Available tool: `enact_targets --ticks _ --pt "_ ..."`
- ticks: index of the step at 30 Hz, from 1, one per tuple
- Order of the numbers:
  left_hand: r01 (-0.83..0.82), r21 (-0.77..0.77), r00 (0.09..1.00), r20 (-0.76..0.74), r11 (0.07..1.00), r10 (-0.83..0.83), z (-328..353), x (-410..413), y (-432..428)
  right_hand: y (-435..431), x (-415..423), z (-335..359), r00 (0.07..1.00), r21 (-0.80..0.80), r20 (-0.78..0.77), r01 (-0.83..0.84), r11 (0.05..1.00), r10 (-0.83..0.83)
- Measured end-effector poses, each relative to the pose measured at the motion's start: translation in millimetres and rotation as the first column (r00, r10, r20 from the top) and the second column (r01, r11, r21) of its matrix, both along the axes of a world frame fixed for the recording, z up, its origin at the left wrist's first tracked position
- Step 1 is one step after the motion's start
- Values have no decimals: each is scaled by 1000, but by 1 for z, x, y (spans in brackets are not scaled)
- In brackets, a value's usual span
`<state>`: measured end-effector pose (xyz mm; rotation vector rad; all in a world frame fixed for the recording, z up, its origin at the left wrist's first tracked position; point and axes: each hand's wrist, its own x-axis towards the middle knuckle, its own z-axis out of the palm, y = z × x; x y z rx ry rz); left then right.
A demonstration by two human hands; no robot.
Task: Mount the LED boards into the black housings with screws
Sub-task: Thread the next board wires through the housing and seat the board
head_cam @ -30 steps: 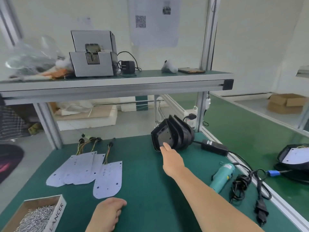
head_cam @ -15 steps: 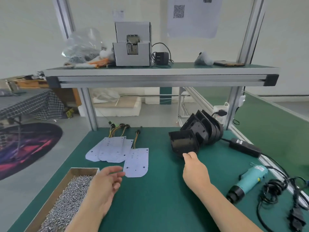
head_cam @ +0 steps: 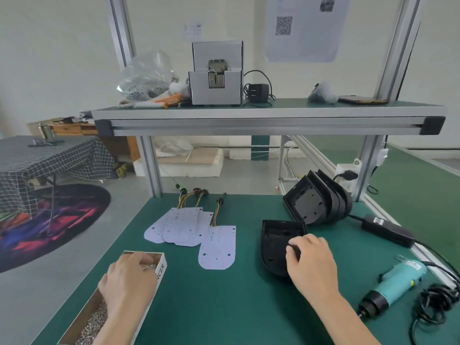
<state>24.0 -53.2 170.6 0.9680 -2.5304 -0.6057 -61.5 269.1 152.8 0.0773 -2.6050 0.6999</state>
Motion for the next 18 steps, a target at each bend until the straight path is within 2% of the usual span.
enact_targets --ticks 3,5,8,11,14,16,18 --pt "134 -39 985 -100 990 -138 5 -36 19 1 -11 -9 982 -79 182 63 995 -48" --pt "253 -23 960 -120 967 -254 6 -72 31 0 -13 -15 952 -206 304 96 974 -30" --pt "408 24 912 23 913 -409 2 -129 45 -1 -14 -24 934 -330 358 125 936 2" --pt "531 64 811 250 845 -528 -11 -174 56 -3 -16 -28 928 -321 372 166 932 -38" --pt "563 51 712 478 825 -515 -25 -201 62 -4 -21 -30 925 -275 375 179 945 -65" --pt "557 60 693 516 828 -504 -34 -211 64 -4 -24 -31 923 -269 379 174 947 -62" --pt "550 25 721 490 835 -490 -41 -213 68 -3 -26 -32 923 -249 381 164 954 -59"
